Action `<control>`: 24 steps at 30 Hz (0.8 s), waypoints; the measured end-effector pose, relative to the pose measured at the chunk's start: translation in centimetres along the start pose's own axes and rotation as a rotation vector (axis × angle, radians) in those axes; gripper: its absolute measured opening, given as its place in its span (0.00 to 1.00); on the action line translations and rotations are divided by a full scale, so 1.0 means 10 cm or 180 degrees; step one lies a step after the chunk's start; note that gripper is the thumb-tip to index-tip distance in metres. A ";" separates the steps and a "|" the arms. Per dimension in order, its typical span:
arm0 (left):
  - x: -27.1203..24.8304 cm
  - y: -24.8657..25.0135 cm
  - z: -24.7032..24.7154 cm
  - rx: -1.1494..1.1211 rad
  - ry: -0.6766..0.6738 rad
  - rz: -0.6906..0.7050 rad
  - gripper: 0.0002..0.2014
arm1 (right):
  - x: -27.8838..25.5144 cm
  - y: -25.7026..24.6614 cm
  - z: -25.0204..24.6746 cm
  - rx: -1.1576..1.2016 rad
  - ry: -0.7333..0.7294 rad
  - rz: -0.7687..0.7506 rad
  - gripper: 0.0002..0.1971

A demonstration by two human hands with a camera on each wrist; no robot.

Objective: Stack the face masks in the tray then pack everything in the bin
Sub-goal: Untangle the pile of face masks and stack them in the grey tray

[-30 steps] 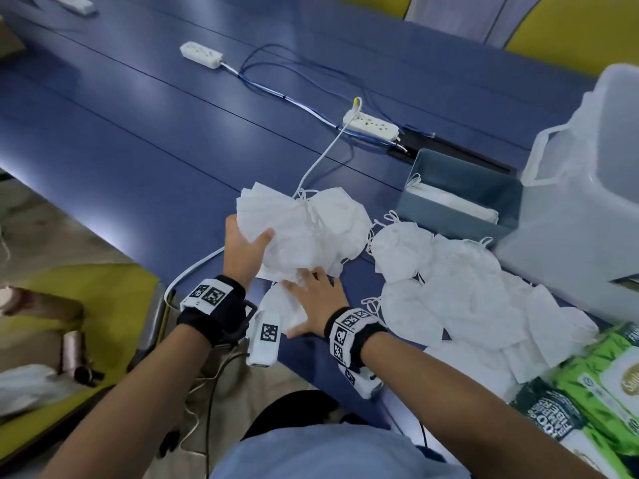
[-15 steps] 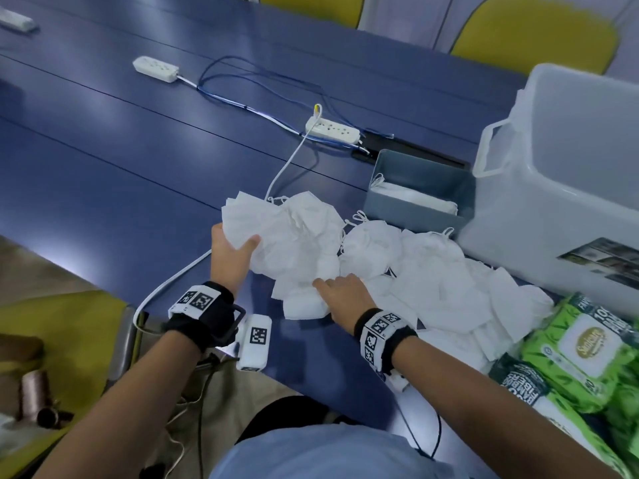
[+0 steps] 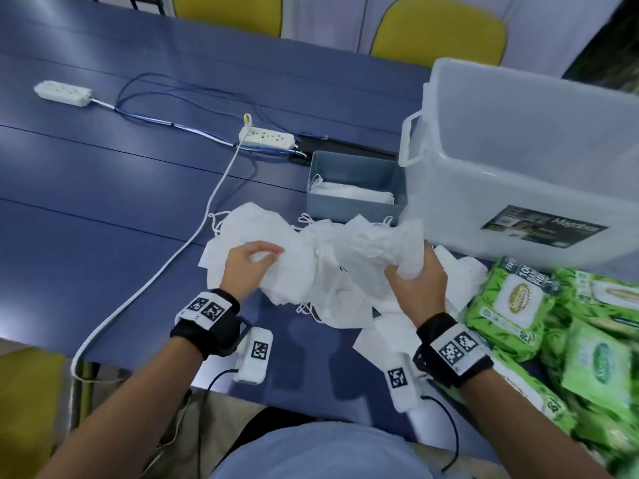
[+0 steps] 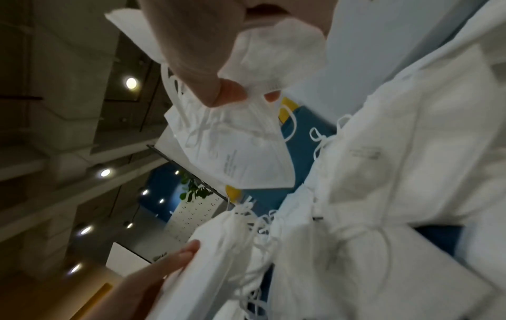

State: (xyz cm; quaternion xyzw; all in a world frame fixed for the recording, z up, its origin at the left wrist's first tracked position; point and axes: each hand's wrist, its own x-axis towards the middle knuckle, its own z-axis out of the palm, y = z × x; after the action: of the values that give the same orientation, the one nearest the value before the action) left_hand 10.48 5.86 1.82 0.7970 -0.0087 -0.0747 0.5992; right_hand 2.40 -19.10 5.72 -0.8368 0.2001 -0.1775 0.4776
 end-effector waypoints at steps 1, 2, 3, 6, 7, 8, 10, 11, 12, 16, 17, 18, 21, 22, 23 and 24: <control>0.00 0.04 0.09 -0.0029 -0.0215 -0.0020 0.15 | 0.02 -0.02 -0.04 0.0100 0.0150 -0.0014 0.16; -0.01 0.08 0.17 -0.0086 -0.0438 -0.0038 0.13 | 0.03 -0.03 -0.06 0.0147 0.0260 -0.0103 0.16; -0.02 0.13 0.26 -0.0179 -0.0648 -0.0104 0.10 | 0.04 -0.05 -0.08 0.0108 0.0342 -0.0317 0.14; -0.02 0.29 0.51 -0.0590 -0.1123 -0.0504 0.20 | 0.00 0.03 -0.11 -0.0360 0.0378 -0.1464 0.16; -0.02 0.35 0.59 -0.0768 -0.1175 -0.0628 0.24 | -0.01 0.09 -0.11 -0.0550 0.0310 -0.1785 0.20; -0.02 0.43 0.65 -0.1007 -0.1173 -0.0739 0.25 | -0.02 0.15 -0.11 -0.0707 0.0215 -0.2022 0.24; 0.00 0.50 0.75 -0.1411 -0.1153 -0.0914 0.24 | -0.04 0.24 -0.13 -0.0913 0.0075 -0.2246 0.30; 0.02 0.52 0.78 -0.1459 -0.1201 -0.0965 0.28 | -0.05 0.28 -0.16 -0.0977 0.0045 -0.2295 0.31; 0.03 0.53 0.80 -0.1459 -0.1266 -0.0998 0.33 | -0.06 0.32 -0.19 -0.1018 0.0029 -0.2333 0.31; 0.05 0.52 0.83 -0.1157 -0.1043 -0.0827 0.16 | -0.04 0.46 -0.34 -0.1185 -0.0033 -0.2476 0.27; 0.05 0.51 0.84 -0.0971 -0.0923 -0.0670 0.09 | -0.04 0.47 -0.38 -0.1226 -0.0069 -0.2454 0.25; 0.05 0.51 0.85 -0.0839 -0.0816 -0.0525 0.06 | -0.03 0.49 -0.41 -0.1233 -0.0126 -0.2389 0.23; 0.14 0.44 0.86 -0.0781 -0.0474 -0.0402 0.04 | 0.02 0.56 -0.56 -0.1237 -0.0290 -0.2043 0.20; 0.17 0.44 0.86 -0.0816 -0.0378 -0.0379 0.05 | 0.03 0.62 -0.60 -0.1223 -0.0317 -0.1908 0.22; 0.20 0.44 0.85 -0.0844 -0.0305 -0.0373 0.06 | 0.04 0.67 -0.64 -0.1170 -0.0309 -0.1711 0.24; 0.23 0.44 0.84 -0.0860 -0.0254 -0.0378 0.06 | 0.05 0.71 -0.67 -0.1053 -0.0254 -0.1469 0.24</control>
State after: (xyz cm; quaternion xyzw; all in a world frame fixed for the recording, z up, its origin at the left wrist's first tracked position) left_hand 11.98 -3.67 3.49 0.7047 0.0248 -0.1421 0.6947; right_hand -1.60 -27.57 2.84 -0.9331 0.0117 -0.2134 0.2891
